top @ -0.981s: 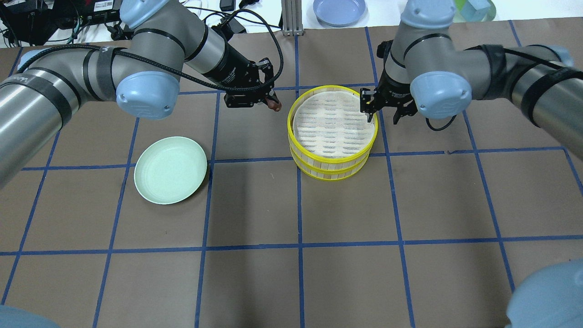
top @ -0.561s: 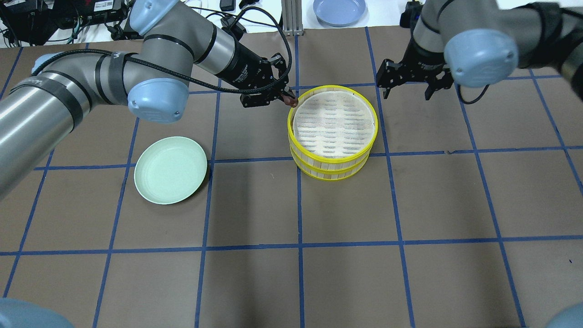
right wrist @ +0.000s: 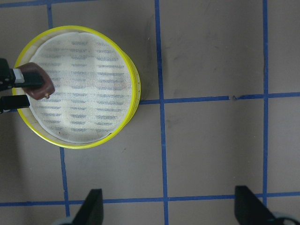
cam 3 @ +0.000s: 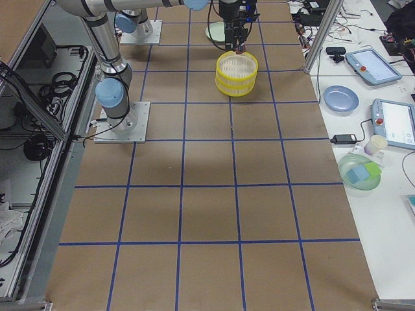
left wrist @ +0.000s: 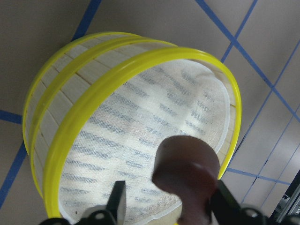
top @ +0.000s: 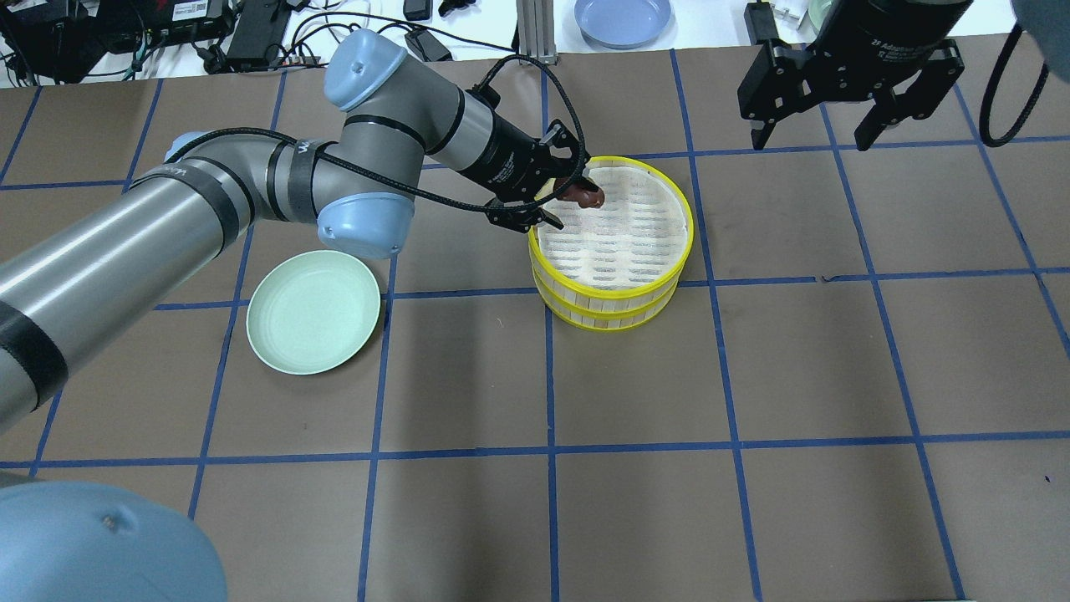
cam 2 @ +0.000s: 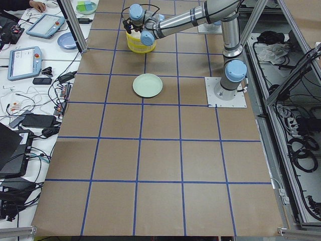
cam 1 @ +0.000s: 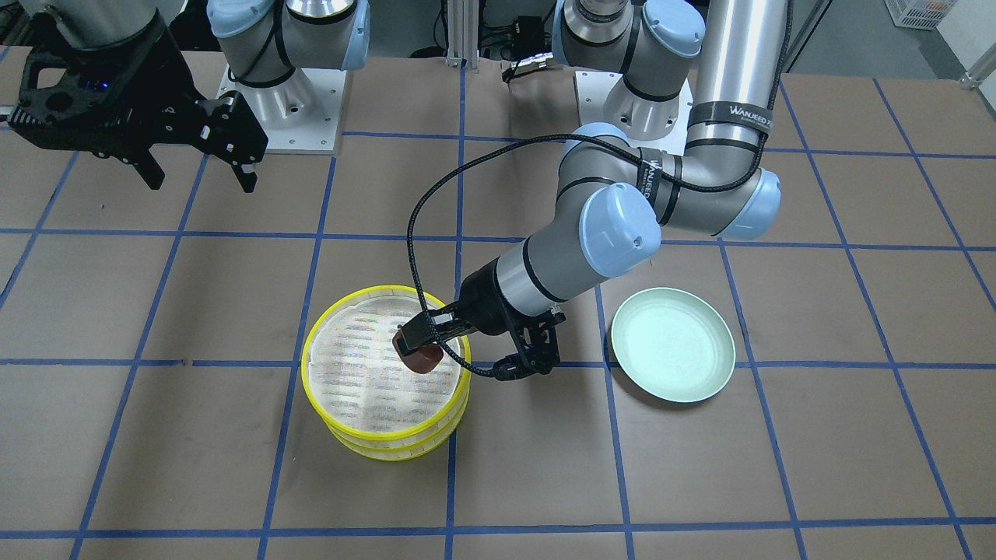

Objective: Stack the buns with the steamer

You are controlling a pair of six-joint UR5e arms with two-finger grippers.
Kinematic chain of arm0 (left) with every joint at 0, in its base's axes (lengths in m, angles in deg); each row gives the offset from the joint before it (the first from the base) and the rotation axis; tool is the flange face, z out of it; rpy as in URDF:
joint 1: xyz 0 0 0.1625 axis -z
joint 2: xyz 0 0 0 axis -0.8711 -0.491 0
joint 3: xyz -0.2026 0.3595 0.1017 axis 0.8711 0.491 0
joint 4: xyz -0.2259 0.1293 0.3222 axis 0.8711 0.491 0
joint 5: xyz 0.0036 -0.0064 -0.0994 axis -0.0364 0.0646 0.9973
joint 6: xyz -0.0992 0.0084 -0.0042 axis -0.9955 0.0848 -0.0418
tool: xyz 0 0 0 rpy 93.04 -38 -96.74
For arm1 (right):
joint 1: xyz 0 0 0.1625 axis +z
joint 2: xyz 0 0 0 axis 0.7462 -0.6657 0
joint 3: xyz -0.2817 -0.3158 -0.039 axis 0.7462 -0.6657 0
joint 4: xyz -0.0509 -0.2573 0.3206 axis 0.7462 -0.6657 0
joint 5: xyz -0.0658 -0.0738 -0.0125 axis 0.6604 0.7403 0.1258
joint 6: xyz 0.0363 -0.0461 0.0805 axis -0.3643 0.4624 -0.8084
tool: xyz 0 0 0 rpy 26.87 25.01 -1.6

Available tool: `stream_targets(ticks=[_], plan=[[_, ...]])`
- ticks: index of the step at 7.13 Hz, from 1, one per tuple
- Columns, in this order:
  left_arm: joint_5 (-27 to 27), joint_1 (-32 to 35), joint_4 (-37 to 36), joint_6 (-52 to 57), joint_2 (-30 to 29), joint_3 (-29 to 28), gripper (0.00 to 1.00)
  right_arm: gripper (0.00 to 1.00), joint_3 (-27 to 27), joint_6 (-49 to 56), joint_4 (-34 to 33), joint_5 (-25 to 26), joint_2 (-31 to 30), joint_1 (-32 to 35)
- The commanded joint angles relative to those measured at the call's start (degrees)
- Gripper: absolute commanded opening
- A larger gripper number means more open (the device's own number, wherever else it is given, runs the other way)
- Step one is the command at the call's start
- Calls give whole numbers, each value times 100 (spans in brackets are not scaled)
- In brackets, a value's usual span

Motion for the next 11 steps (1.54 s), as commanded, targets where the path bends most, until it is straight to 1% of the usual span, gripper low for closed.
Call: stream_targets(ticks=[1,2,3,4,6,7,8,9,10,11], plan=[[-6,22,-42,-163,-9,-41,100,100,91,7,29,47,-96,144],[-102,22,-51,-163,17,-85,100,100,100,7,29,74,-97,188],[-773,22,28,-23,166,-190,100,100,91,7,29,74,-88,189],[-1319,-56,342,561,315,-226,100,100,100,15,21,65,-88,189],[-2243,-503,1394,2473,736,-296,100,100,91,15,12,57,-88,189],[-2856,-792,1895,3336,921,-410,100,100,100,7,12,13,-79,189],[-3332,-969,2309,3518,1106,-532,100,100,100,7,12,12,-79,189],[-3406,-1102,2566,3564,1273,-603,100,100,100,7,12,39,-79,189],[-3686,-1355,3056,3712,1518,-621,100,100,100,7,12,48,-88,189],[-4045,-1480,3252,4262,1729,-613,100,100,100,7,3,56,-88,189]])
